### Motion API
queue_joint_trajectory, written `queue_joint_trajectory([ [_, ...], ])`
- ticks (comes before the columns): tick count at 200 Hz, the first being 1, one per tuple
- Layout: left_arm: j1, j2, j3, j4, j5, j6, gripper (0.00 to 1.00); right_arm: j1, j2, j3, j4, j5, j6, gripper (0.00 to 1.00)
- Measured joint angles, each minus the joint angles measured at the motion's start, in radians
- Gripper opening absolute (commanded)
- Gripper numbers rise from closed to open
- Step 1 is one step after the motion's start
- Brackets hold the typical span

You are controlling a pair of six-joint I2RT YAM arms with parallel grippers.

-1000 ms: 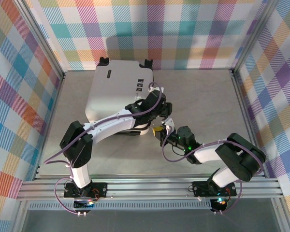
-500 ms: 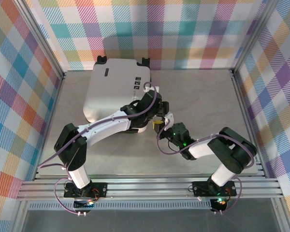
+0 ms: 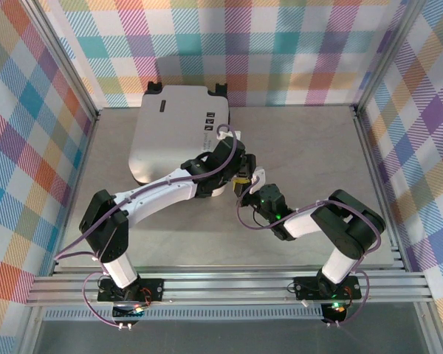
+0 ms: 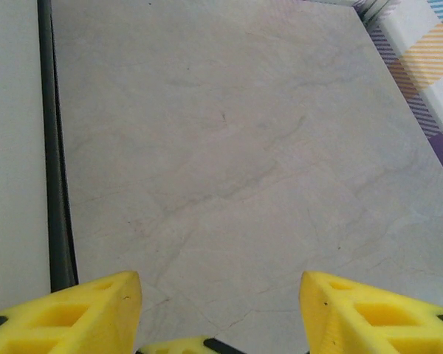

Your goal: Pack the luggage

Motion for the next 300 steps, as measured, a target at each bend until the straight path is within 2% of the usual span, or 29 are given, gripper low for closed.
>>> queue_joint_trajectory([
  [37, 0.000, -0.060, -0.002, -0.069, 0.022, 0.041, 0.60, -0.004, -0.001, 0.000, 0.008, -0.002, 0.000, 0.02],
  [65, 0.024, -0.152, -0.008, -0.167, -0.042, 0.087, 0.64, -0.009, -0.018, 0.000, -0.006, 0.010, -0.003, 0.14],
  [104, 0.175, -0.288, -0.030, -0.257, -0.145, 0.141, 0.71, -0.062, -0.129, -0.013, -0.096, 0.104, -0.012, 0.31],
  [131, 0.317, -0.343, -0.054, -0.279, -0.132, 0.162, 0.74, -0.068, -0.257, -0.013, -0.183, 0.129, -0.036, 0.47],
  [153, 0.423, -0.353, -0.059, -0.294, -0.119, 0.175, 0.76, -0.077, -0.332, 0.036, -0.307, 0.121, -0.060, 0.53],
  [164, 0.463, -0.353, -0.064, -0.294, -0.109, 0.178, 0.76, -0.093, -0.346, 0.089, -0.378, 0.087, -0.061, 0.57],
  [191, 0.549, -0.353, -0.073, -0.302, -0.073, 0.186, 0.78, -0.168, -0.343, 0.236, -0.545, -0.013, -0.056, 0.76],
  [217, 0.608, -0.350, -0.074, -0.301, -0.040, 0.200, 0.81, -0.217, -0.288, 0.414, -0.705, -0.109, -0.056, 0.89],
  [251, 0.666, -0.315, -0.074, -0.291, 0.024, 0.206, 0.80, -0.225, -0.148, 0.643, -0.861, -0.238, -0.053, 0.93],
  [300, 0.708, -0.249, -0.080, -0.264, 0.135, 0.206, 0.77, -0.225, 0.001, 0.764, -0.962, -0.383, -0.006, 0.93],
])
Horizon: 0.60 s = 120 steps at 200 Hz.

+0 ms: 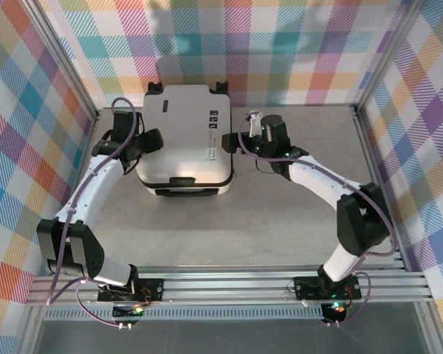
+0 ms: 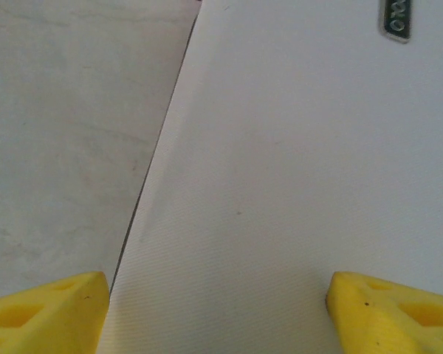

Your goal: Pack the luggage

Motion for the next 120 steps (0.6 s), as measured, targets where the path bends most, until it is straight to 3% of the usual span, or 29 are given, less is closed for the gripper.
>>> queue_joint_trajectory([
  [70, 0.006, 0.003, -0.027, 0.066, 0.063, 0.008, 0.68, -0.002, 0.061, 0.040, -0.018, -0.113, 0.049, 0.92],
  [120, -0.111, 0.058, -0.025, 0.180, -0.008, 0.011, 0.67, -0.035, 0.040, 0.003, 0.005, -0.108, 0.061, 0.92],
])
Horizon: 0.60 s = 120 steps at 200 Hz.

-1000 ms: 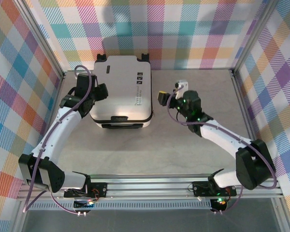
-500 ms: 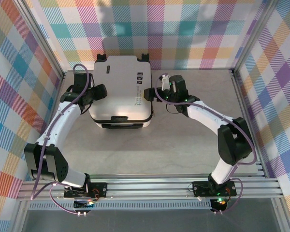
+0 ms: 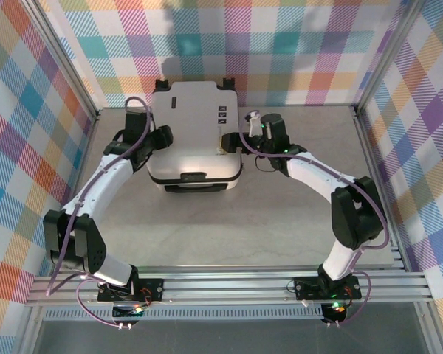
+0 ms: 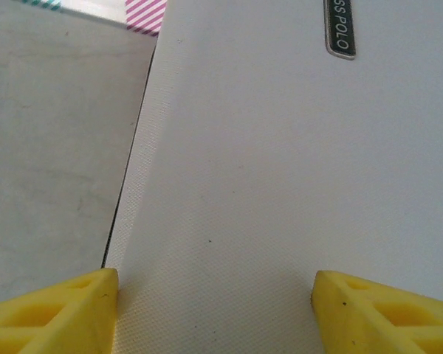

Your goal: Pack the luggage

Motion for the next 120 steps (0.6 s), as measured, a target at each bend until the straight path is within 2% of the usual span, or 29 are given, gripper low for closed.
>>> queue_joint_trajectory([
  [35, -0.144, 0.059, 0.045, 0.036, -0.072, 0.001, 0.67, -0.084, -0.100, -0.124, 0.037, 0.017, 0.021, 0.92],
  [59, -0.223, 0.097, 0.076, 0.054, -0.079, -0.001, 0.66, -0.147, -0.176, -0.198, 0.035, 0.029, 0.021, 0.93],
  [103, -0.287, 0.121, 0.094, 0.076, -0.090, -0.019, 0.69, -0.223, -0.249, -0.242, -0.029, 0.011, 0.012, 0.94],
  [120, -0.305, 0.116, 0.094, 0.068, -0.122, -0.027, 0.74, -0.255, -0.250, -0.240, -0.043, -0.032, 0.013, 0.95],
])
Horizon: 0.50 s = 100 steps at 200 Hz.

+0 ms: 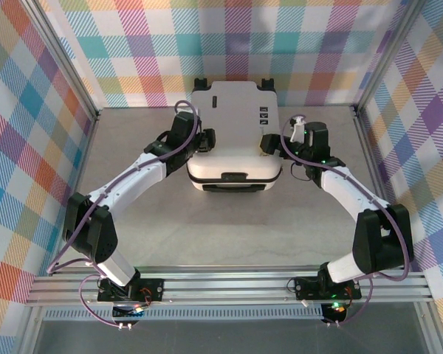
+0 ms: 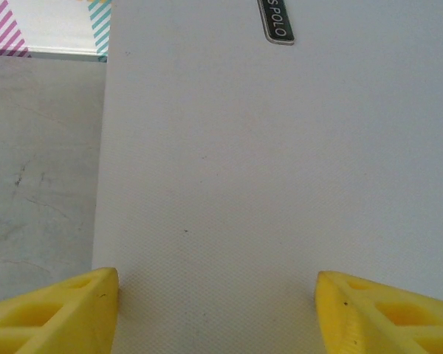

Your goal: Pack the luggage

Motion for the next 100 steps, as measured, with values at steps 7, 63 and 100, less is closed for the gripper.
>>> queue_joint_trajectory([
  [7, -0.008, -0.006, 0.000, -0.009, -0.012, -0.005, 0.78, -0.014, -0.004, -0.002, -0.008, -0.016, 0.001, 0.95],
  [63, -0.008, -0.249, -0.140, -0.125, -0.031, -0.026, 1.00, -0.092, -0.216, -0.085, -0.123, 0.097, -0.046, 0.99],
  [100, 0.115, -0.448, -0.181, -0.153, -0.093, -0.024, 1.00, -0.148, -0.346, -0.087, -0.218, 0.219, -0.076, 0.99],
])
